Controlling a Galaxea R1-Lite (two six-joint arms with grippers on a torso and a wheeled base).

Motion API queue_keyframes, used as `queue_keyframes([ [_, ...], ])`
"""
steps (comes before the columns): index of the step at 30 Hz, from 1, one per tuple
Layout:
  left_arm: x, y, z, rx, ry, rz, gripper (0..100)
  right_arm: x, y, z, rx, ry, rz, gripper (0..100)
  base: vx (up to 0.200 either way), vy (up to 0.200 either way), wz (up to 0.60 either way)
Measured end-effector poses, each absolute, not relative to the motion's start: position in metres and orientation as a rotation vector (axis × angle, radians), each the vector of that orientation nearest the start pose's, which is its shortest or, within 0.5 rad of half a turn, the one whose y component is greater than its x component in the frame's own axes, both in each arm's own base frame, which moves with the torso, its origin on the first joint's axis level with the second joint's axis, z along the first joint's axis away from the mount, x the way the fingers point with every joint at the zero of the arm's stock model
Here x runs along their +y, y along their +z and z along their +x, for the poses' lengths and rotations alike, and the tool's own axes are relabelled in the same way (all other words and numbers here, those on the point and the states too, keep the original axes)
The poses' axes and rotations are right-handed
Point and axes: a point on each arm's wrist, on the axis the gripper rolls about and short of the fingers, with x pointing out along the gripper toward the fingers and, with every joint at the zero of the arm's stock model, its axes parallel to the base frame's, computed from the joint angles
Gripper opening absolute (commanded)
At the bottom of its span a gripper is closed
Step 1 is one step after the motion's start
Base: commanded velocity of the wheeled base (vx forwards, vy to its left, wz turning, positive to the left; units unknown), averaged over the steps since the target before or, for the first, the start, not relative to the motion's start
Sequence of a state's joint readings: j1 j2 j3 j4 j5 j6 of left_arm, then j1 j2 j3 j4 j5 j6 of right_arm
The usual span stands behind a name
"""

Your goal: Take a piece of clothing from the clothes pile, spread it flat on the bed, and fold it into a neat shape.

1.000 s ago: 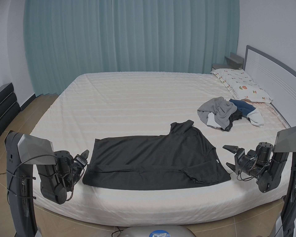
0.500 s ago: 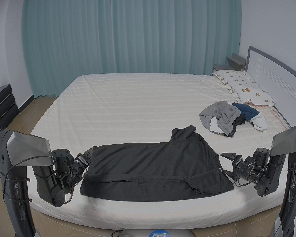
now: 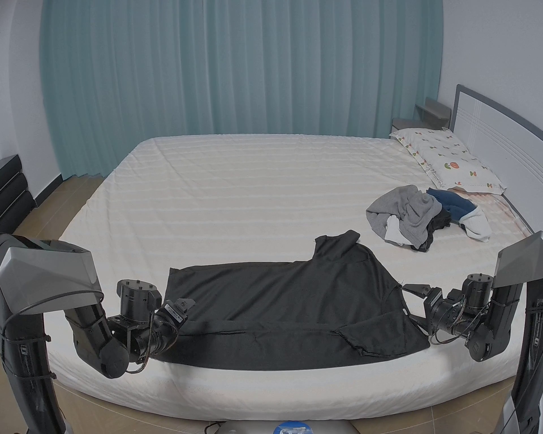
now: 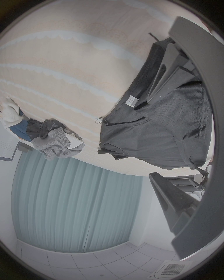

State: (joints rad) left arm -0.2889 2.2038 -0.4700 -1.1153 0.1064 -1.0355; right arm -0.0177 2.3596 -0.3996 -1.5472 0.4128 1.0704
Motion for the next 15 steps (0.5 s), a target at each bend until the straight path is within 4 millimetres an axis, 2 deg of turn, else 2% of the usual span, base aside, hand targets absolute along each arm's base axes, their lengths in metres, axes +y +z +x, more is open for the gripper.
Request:
queue_keyframes([
  [5,-0.088,-0.002,0.298,0.733,0.179,-0.917,100,0.005,-0.021,0.307,0.585,0.138,1.115,100,0.000,0.000,0.00],
  [10,-0.091,0.002,0.307,0.733,0.171,-0.935,100,0.006,-0.023,0.307,0.593,0.137,1.110,100,0.000,0.000,0.00],
  [15,-0.092,-0.002,0.314,0.752,0.186,-0.919,100,0.007,-0.024,0.306,0.595,0.135,1.109,100,0.000,0.000,0.00],
])
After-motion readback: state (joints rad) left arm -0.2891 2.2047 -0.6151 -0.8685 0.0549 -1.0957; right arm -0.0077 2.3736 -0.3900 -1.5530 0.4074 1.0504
